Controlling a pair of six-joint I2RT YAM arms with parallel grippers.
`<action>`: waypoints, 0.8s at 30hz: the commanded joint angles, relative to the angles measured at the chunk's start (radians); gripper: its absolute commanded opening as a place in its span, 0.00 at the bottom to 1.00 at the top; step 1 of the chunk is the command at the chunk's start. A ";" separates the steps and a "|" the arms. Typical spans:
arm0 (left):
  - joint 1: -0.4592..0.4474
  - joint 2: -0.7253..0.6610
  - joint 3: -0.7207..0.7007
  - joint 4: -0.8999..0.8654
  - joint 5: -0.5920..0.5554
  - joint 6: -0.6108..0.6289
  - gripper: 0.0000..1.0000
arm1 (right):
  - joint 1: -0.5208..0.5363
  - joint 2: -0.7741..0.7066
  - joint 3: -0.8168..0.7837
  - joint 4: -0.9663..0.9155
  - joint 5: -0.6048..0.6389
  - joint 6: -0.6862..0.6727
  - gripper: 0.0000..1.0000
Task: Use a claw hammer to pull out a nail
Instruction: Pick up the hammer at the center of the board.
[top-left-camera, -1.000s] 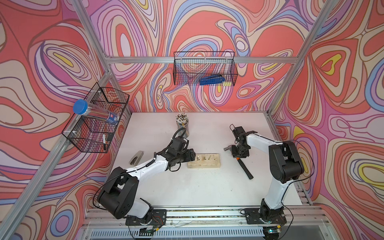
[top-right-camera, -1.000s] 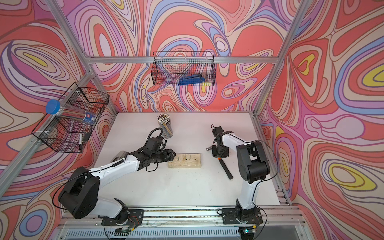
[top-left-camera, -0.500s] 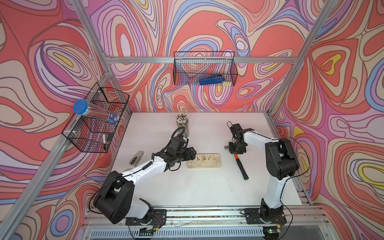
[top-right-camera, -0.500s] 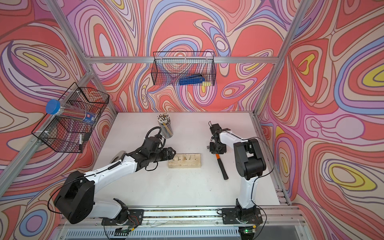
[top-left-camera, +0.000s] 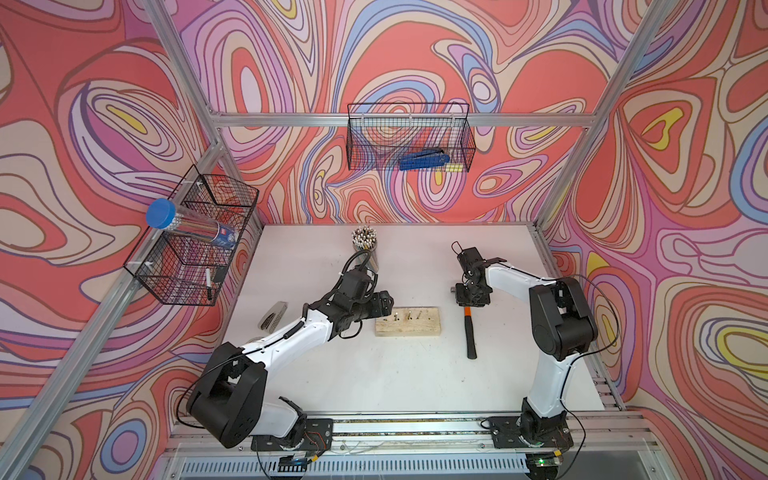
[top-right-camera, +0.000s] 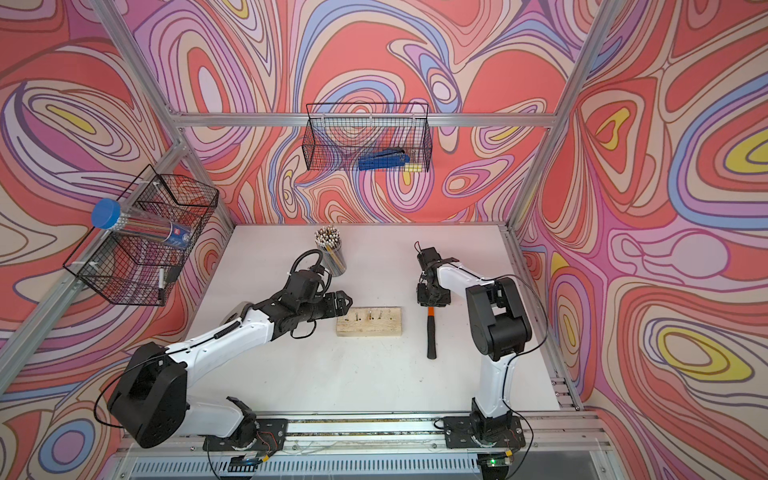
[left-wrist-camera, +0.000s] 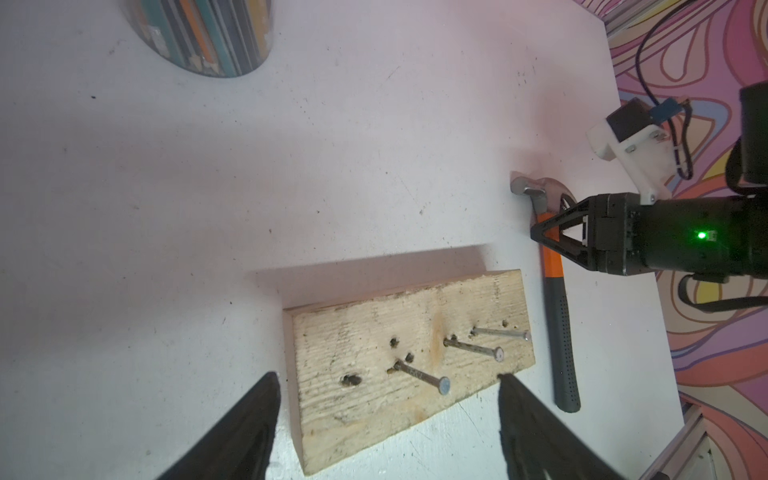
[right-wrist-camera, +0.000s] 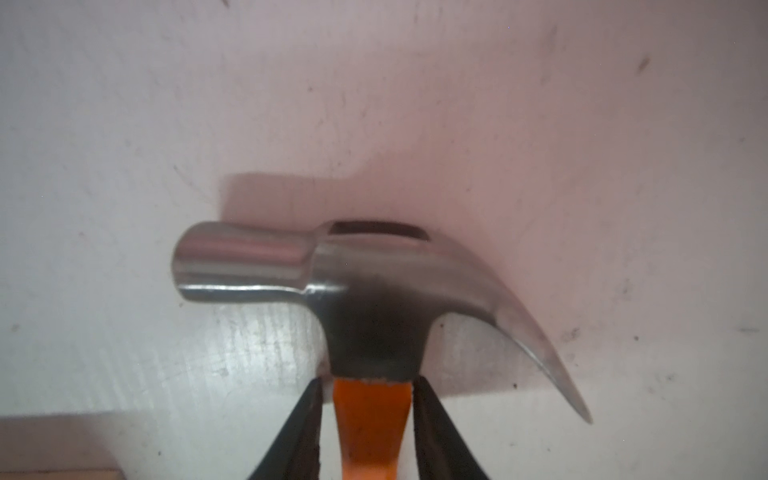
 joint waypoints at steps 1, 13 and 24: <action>-0.005 0.008 0.021 -0.015 -0.006 0.003 0.82 | 0.023 0.021 -0.056 -0.049 0.008 0.006 0.36; -0.005 -0.005 0.057 -0.057 -0.047 0.021 0.81 | 0.036 0.030 -0.035 -0.037 0.015 -0.005 0.04; 0.013 0.028 0.227 -0.179 -0.029 0.088 0.83 | 0.036 -0.153 -0.019 0.041 -0.082 -0.026 0.00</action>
